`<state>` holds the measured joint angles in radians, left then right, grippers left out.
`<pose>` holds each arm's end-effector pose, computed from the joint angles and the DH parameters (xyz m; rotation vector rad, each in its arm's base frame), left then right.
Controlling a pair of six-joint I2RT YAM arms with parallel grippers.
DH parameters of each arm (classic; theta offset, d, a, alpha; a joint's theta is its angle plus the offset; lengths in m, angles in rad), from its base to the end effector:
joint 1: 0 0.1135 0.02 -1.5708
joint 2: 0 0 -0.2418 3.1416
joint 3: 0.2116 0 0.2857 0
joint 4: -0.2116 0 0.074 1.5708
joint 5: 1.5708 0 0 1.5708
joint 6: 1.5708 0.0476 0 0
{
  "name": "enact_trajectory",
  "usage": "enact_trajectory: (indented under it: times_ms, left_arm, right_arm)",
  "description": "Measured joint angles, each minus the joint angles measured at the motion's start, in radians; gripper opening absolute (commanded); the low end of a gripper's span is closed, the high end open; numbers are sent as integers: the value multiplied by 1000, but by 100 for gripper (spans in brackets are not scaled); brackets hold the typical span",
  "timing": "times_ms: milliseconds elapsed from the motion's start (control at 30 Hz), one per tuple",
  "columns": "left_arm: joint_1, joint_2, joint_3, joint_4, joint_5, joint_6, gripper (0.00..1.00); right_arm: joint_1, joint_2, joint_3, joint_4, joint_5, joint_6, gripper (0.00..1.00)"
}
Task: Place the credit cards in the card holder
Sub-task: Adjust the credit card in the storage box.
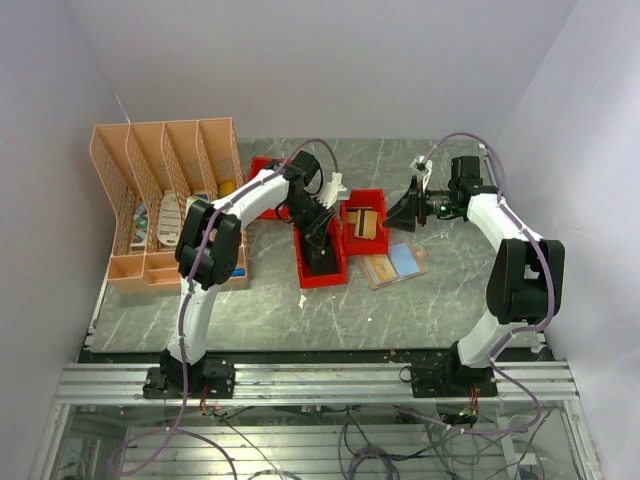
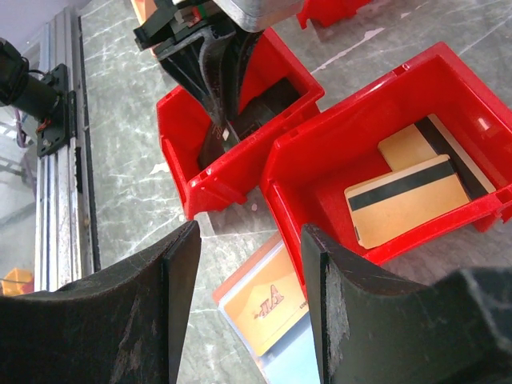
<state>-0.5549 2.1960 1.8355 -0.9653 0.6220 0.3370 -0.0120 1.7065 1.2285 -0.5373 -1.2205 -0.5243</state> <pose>0.3860 -0.2719 0.1579 1.3178 2.4977 -0.9394 0.3765 0.0402 0.2011 -0.9054 1.8603 1.2149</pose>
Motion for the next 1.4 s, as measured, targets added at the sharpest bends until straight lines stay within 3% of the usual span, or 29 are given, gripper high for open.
enact_trajectory:
  times_ms: [700, 1400]
  left_arm:
    - [1, -87, -140, 6, 79, -4, 40]
    - [-86, -86, -161, 42, -27, -43, 34]
  right_arm:
    - [0, 0, 0, 2, -11, 8, 53]
    - [0, 0, 0, 1, -25, 11, 54]
